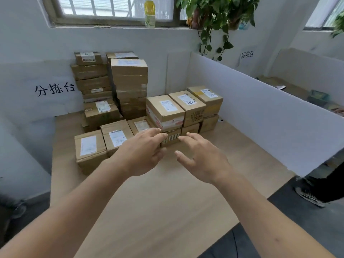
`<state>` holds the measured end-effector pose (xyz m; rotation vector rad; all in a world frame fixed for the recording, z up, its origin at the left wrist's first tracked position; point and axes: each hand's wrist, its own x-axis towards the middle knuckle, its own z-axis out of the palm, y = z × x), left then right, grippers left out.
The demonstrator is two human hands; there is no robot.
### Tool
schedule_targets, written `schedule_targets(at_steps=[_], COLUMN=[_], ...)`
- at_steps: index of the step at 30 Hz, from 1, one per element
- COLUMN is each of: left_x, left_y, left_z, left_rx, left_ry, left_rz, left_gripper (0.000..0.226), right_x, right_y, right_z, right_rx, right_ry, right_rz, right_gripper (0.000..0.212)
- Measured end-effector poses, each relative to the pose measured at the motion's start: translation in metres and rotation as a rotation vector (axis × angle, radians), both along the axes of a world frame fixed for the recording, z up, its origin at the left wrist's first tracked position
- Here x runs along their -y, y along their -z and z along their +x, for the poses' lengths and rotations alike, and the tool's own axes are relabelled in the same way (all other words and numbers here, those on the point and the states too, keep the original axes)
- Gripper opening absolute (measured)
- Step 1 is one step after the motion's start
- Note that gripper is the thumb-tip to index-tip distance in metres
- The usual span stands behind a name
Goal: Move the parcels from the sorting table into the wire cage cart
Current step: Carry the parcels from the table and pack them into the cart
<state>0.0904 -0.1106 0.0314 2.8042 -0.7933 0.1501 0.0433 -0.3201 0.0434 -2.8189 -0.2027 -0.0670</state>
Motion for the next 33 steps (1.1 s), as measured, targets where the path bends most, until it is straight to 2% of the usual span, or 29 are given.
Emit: schedule_targets(at_steps=[5, 16, 24, 29, 33], left_x=[0.015, 0.063, 0.098, 0.109, 0.114], left_y=[0.027, 0.045, 0.092, 0.118, 0.134], left_z=[0.075, 0.191, 0.286, 0.327, 0.343], left_rx=[-0.046, -0.127, -0.227, -0.302, -0.388], left_ry=[-0.047, -0.214, -0.391, -0.521, -0.627], left_rz=[0.005, 0.085, 0.086, 0.090, 0.038], left_gripper=[0.054, 0.053, 0.051, 0.050, 0.050], right_x=[0.019, 0.066, 0.092, 0.096, 0.089], right_y=[0.024, 0.058, 0.105, 0.131, 0.144], right_z=[0.079, 0.239, 0.366, 0.422, 0.441], right_rx=[-0.047, -0.130, -0.197, -0.240, -0.264], right_ry=[-0.023, -0.145, -0.257, -0.259, -0.158], right_rz=[0.001, 0.003, 0.090, 0.132, 0.196], right_gripper=[0.059, 0.059, 0.053, 0.055, 0.052])
